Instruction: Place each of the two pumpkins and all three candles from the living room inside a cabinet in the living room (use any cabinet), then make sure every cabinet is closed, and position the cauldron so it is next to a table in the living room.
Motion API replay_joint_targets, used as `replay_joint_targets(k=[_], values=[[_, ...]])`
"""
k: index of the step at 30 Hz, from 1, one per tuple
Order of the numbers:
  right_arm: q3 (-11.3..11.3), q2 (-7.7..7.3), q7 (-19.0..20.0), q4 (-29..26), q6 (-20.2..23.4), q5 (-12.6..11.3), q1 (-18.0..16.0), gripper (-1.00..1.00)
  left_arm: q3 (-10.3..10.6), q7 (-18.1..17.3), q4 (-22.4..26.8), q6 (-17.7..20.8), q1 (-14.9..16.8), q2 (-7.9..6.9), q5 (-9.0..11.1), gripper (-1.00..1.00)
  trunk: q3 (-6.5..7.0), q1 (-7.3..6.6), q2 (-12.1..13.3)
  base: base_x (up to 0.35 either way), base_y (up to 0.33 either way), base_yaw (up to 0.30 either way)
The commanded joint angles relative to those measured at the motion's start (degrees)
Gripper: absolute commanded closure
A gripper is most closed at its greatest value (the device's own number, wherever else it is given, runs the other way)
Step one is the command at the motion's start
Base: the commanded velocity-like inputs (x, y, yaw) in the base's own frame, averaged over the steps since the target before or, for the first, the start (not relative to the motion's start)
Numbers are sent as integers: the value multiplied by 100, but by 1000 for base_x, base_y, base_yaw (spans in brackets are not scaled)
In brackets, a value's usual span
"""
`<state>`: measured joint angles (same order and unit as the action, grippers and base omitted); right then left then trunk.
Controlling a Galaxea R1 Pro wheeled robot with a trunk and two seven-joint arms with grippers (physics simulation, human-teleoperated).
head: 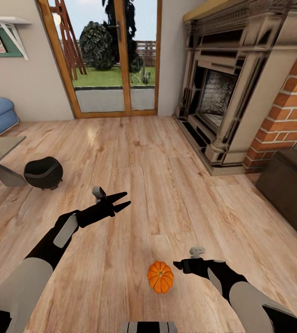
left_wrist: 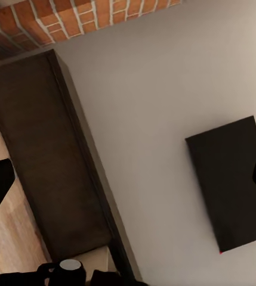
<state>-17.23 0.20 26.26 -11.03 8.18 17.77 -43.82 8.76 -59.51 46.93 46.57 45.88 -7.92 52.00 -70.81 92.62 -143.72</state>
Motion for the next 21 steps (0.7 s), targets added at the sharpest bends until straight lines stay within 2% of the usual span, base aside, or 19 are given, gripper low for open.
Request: replay_joint_targets(k=[1,5,21], values=[[0,1,1,-21,10,-36,-1,-100,6,0,0,1,0,26,2,-100,-23,2,-2,0,0,0],[-5,4,-5,-34,14,-99,-3,-100,34,1,0,1,0,82,1,-100,-111,12,-7,0,0,0],[-12,4,2,-39,9,-107,-3,-100,38,-8,0,1,0,89,1,-100,-466,54,-29,0,0,0]])
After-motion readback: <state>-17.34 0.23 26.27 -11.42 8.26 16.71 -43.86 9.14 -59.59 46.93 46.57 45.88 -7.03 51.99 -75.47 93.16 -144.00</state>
